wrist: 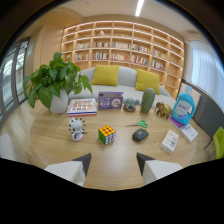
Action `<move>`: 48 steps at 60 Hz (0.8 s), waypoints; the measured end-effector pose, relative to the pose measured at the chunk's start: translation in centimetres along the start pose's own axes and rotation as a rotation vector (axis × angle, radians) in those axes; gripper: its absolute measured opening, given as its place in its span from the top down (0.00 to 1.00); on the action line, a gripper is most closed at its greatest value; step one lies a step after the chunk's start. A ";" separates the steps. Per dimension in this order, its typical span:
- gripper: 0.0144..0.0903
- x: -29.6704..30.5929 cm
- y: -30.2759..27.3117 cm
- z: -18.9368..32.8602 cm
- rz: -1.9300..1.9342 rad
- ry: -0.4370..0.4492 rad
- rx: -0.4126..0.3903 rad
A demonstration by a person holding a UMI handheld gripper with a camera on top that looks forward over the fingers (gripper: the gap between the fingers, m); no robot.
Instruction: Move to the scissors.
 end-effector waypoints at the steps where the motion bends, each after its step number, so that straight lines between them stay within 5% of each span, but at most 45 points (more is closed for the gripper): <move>1: 0.05 0.1 0.0 0.0 0.000 0.002 -0.002; 25: 0.05 10.1 -1.4 2.3 0.013 0.106 -0.029; 48: 0.05 16.2 -6.1 15.5 0.024 0.133 -0.041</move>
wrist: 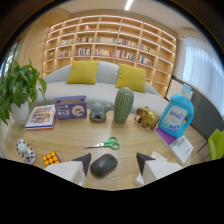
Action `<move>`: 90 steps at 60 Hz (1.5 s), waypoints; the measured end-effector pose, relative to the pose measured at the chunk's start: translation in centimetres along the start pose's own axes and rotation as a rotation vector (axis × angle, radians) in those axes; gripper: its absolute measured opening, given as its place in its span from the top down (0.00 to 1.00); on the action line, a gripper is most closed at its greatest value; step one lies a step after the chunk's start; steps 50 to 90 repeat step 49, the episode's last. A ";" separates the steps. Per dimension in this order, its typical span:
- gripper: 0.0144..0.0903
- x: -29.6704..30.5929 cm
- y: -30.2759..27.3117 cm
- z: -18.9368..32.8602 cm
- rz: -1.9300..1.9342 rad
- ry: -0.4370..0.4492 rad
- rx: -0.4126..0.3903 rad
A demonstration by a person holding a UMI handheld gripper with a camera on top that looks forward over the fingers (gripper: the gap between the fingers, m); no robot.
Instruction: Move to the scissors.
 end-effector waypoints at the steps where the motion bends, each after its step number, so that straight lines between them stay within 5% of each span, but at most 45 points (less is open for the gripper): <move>1: 0.06 -0.1 -0.1 0.7 -0.001 -0.001 -0.002; 23: 0.05 -2.8 1.5 9.7 0.006 -0.047 -0.084; 90: 0.05 -2.7 1.8 10.2 0.010 -0.040 -0.096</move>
